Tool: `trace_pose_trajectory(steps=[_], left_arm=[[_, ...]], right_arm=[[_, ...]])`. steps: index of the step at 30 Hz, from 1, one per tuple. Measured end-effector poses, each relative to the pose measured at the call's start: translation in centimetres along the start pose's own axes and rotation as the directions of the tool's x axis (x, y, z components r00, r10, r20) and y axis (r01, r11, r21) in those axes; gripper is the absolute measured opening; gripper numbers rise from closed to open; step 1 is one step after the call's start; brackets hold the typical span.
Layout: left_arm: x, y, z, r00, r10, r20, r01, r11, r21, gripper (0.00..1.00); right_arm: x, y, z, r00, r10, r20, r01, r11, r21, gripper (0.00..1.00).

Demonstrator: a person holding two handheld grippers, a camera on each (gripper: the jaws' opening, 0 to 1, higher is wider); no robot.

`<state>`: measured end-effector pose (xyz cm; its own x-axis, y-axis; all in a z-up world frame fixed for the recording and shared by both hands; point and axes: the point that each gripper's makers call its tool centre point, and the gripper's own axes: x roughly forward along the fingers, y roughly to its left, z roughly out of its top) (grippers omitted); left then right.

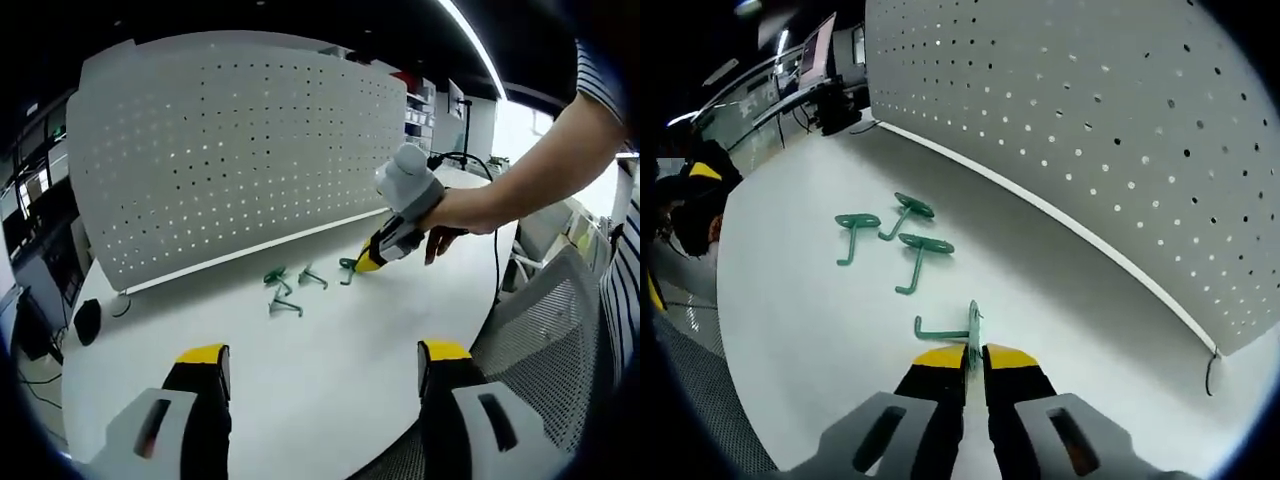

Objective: Insert the hook assembly into the mounting plate slot until the hook locks in place.

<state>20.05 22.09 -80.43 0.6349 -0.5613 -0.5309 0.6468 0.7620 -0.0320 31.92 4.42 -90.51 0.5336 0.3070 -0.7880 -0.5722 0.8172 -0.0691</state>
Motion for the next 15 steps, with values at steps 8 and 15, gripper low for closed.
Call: trace_pose_trajectory(steps=[8,15], left_arm=[[-0.01,-0.08,-0.09,1.000,-0.003,-0.006,0.003,1.000,0.003,0.76],[0.00,-0.21,-0.16,1.000,-0.009,-0.010,0.009,1.000,0.008,0.75]], right_arm=[[-0.05,0.02,-0.15,1.000,-0.008,0.006,0.008,1.000,-0.013,0.02],[-0.19,0.22,-0.29,1.000,-0.019,0.007,0.020,0.999,-0.035,0.01]])
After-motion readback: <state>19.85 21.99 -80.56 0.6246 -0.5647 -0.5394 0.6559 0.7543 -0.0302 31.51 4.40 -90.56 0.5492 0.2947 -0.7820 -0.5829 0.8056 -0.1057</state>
